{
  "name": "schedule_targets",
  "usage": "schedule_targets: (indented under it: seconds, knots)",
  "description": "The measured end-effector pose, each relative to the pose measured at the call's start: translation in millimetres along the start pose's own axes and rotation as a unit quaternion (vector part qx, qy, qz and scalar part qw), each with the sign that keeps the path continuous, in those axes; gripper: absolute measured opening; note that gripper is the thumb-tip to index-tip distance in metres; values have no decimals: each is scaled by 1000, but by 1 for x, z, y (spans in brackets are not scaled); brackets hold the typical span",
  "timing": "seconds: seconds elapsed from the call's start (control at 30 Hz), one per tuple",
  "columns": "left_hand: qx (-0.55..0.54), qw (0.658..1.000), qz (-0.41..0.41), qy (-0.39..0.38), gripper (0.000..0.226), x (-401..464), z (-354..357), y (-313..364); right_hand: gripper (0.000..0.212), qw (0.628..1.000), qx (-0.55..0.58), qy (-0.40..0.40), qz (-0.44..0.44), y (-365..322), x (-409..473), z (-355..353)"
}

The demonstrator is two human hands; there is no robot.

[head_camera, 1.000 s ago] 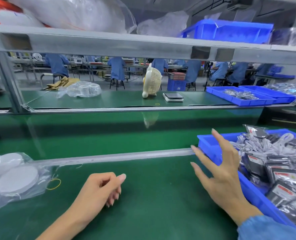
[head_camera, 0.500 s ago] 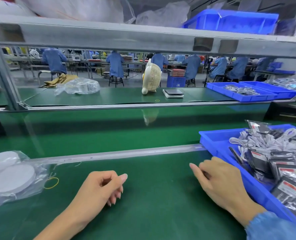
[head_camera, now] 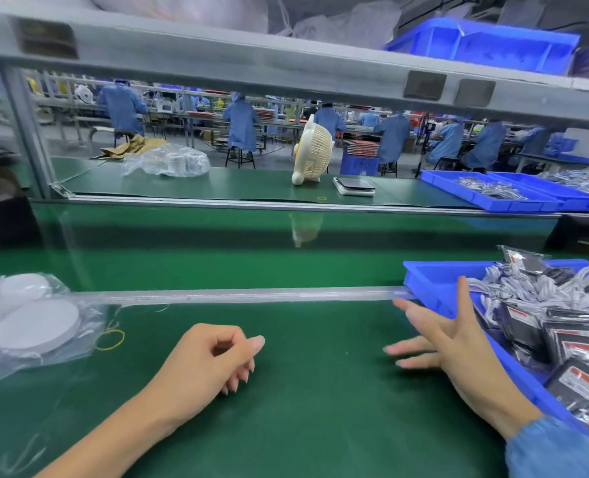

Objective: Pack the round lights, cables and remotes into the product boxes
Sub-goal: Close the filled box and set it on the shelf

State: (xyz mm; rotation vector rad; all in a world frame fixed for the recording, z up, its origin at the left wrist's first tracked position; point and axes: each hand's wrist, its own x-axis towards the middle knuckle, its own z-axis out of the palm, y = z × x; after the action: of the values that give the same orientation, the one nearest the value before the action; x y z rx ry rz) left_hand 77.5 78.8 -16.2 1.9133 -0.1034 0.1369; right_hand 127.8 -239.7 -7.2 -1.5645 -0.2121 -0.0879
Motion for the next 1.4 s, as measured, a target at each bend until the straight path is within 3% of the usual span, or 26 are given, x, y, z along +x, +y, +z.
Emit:
schedule_targets:
  seconds: [0.03, 0.1, 0.13, 0.23, 0.37, 0.6, 0.73, 0.83, 0.9, 0.97, 1.0, 1.03, 1.1, 1.17, 1.23, 1.3, 1.37, 1.4]
  knots:
    - [2, 1000, 0, 2, 41, 0, 0, 0, 103, 1000, 3, -3, 21, -1, -1, 0]
    - [6, 1000, 0, 4, 41, 0, 0, 0, 65, 998, -56, 7, 40, -4, 1, 0]
    - [6, 1000, -2, 3, 41, 0, 0, 0, 61, 994, -98, 8, 41, -2, 2, -2]
    - [6, 1000, -5, -1, 41, -1, -1, 2, 66, 977, -207, -7, 49, -4, -1, -1]
    - [23, 1000, -3, 11, 40, -5, 3, 4, 60, 933, -357, -36, -27, -3, -3, 6]
    - [112, 979, 48, 161, 27, -3, -5, 2, 55, 875, -471, -5, -114, 2, -4, 9]
    - [314, 923, 129, 181, 43, -1, -36, -6, 56, 800, -561, 83, -196, -7, -3, 4]
    - [340, 902, 180, 196, 35, -4, -56, -11, 49, 777, -565, 139, -239, -4, 2, -2]
    - [384, 865, 260, 193, 35, -3, -62, -14, 40, 763, -532, 181, -319, -2, 5, -2]
    - [383, 835, 345, 190, 47, -3, -62, -15, 30, 745, -513, 184, -385, -3, 8, -1]
    - [342, 851, 346, 199, 66, -4, -61, -14, 28, 741, -506, 175, -406, -4, 10, -2]
    - [257, 887, 320, 212, 88, -5, -60, -12, 33, 749, -491, 162, -414, -4, 11, -1]
    - [-12, 949, 212, 233, 106, -10, -55, -5, 63, 837, -388, 133, -362, -5, 9, -1]
    - [-263, 931, 127, 220, 83, -9, -53, -3, 103, 947, -202, 107, -227, -8, 2, 5]
    - [-348, 914, 56, 199, 56, -5, -59, -1, 111, 990, -55, 89, -93, -8, 2, 10]
    - [-289, 940, 8, 183, 59, -4, -63, -7, 105, 997, -1, 82, -10, -8, 4, 12]
    - [-67, 979, 29, 193, 68, -2, -67, -16, 87, 992, -86, 88, 19, -6, 4, 10]
    - [51, 976, 81, 197, 65, 0, -67, -18, 75, 981, -170, 89, 14, -5, 4, 7]
